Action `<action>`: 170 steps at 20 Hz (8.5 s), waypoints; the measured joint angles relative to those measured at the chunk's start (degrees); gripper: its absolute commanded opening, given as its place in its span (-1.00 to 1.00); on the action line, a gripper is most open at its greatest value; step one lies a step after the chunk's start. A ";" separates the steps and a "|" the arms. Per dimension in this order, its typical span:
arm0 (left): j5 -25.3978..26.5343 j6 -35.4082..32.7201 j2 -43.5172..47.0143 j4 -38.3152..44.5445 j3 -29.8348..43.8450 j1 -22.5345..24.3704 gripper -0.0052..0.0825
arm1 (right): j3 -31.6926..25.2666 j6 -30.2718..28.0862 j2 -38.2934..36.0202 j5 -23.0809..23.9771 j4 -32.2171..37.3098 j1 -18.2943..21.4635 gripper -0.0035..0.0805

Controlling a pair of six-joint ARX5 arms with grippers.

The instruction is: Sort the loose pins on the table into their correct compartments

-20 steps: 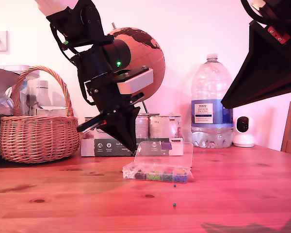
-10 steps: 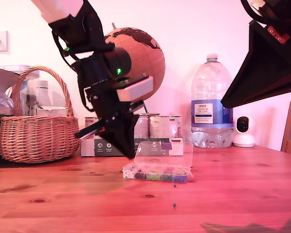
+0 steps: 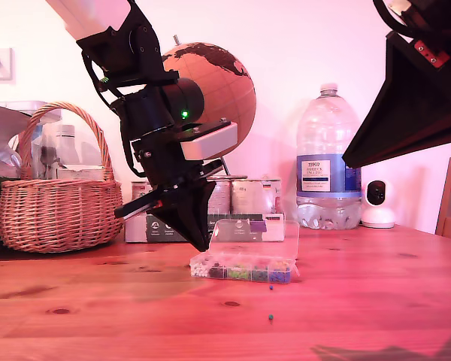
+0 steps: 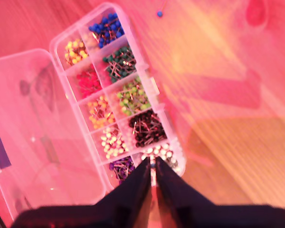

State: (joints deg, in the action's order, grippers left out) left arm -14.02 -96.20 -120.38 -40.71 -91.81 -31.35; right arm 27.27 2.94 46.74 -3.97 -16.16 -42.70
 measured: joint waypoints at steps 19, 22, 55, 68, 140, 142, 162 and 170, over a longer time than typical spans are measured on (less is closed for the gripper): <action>5.42 10.34 3.72 -1.75 0.00 -3.30 -0.94 | 0.00 0.00 0.00 0.02 0.02 0.00 -0.95; 6.47 23.80 8.83 -3.48 0.00 -5.05 -0.94 | 0.00 0.00 0.00 0.04 0.02 0.00 -0.95; -3.91 86.88 56.26 37.51 51.91 -9.03 -0.94 | 23.28 10.62 12.70 0.94 -22.47 9.33 -0.95; -7.96 85.64 56.87 40.83 63.21 -11.37 -0.94 | 38.64 21.51 42.05 -6.64 -33.53 7.72 -0.86; -6.49 88.52 56.87 35.60 63.21 -11.37 -0.94 | 46.66 28.24 65.24 -6.21 -29.05 3.56 -0.74; -6.49 88.52 56.87 35.60 63.21 -11.37 -0.94 | 46.66 27.15 65.24 -6.32 -29.18 3.48 -0.74; -6.49 88.52 56.87 35.60 63.21 -11.37 -0.94 | 46.77 24.17 65.24 -6.03 -31.01 2.47 -0.95; -6.49 88.52 56.87 35.60 63.21 -11.37 -0.94 | 46.77 23.87 65.26 -6.05 -30.97 2.47 -0.95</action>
State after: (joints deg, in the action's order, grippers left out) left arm -20.51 -7.68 -63.51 -5.10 -28.60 -42.72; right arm 74.04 26.81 112.01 -10.02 -47.13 -40.23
